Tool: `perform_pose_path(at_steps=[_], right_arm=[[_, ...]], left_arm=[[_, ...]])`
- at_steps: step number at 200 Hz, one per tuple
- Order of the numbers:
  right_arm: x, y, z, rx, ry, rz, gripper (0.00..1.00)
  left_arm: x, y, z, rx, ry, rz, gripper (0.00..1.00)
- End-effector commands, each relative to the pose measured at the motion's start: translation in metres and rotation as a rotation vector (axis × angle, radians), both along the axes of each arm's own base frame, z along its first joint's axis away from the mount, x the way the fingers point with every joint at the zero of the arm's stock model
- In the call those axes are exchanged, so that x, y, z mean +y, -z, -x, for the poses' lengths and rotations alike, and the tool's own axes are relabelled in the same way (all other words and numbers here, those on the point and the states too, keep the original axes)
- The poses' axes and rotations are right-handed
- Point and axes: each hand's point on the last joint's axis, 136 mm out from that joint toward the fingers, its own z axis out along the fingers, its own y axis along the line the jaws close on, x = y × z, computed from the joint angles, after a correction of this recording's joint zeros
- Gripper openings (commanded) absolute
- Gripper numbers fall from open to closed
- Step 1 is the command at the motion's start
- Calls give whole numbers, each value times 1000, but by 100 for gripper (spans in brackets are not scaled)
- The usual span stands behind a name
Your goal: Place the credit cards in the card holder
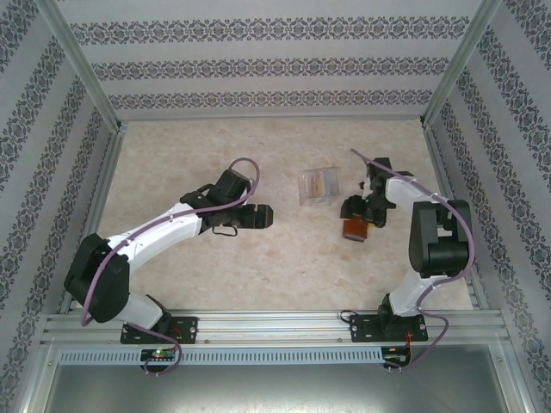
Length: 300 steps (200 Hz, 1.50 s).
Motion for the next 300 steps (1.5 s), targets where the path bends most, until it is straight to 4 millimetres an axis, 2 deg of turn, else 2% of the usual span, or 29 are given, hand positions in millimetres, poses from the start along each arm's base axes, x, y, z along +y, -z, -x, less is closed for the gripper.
perform_pose_path(at_steps=[1,24,41,67,83,108,126,149,174,192,215,229,245,269,300], right_arm=[[36,-5,24,16,-30,-54,75],[80,0,43,10,-69,-91,75],[111,0,48,-39,-79,-103,77],[173,-15,42,-141,-78,-202,77],[204,-26,36,-187,-55,-269,79],[233,-42,28,-220,-30,-369,85],[234,-52,26,-221,-46,-386,89],[212,-53,26,-236,-17,-351,89],[191,-56,29,-252,22,-373,87],[185,-56,35,-244,24,-378,83],[188,-47,46,-219,31,-395,77],[188,-37,49,-208,40,-390,69],[190,-28,50,-196,46,-402,63],[194,-19,50,-197,45,-412,55],[207,-10,49,-176,39,-460,49]], left_arm=[[-3,11,6,31,22,33,86],[9,33,26,85,37,-3,88],[11,41,39,107,52,28,89],[5,43,51,134,65,105,90],[4,44,54,144,63,126,89],[1,40,52,145,74,195,92],[-3,36,46,124,67,251,93],[-5,37,40,117,56,261,93],[-10,47,36,140,55,293,85],[-14,58,33,174,45,327,80],[-20,69,31,211,46,344,74],[-20,76,29,219,47,337,72],[-23,85,27,235,45,339,58],[-31,92,24,267,37,385,48],[-31,97,23,273,43,365,44]])
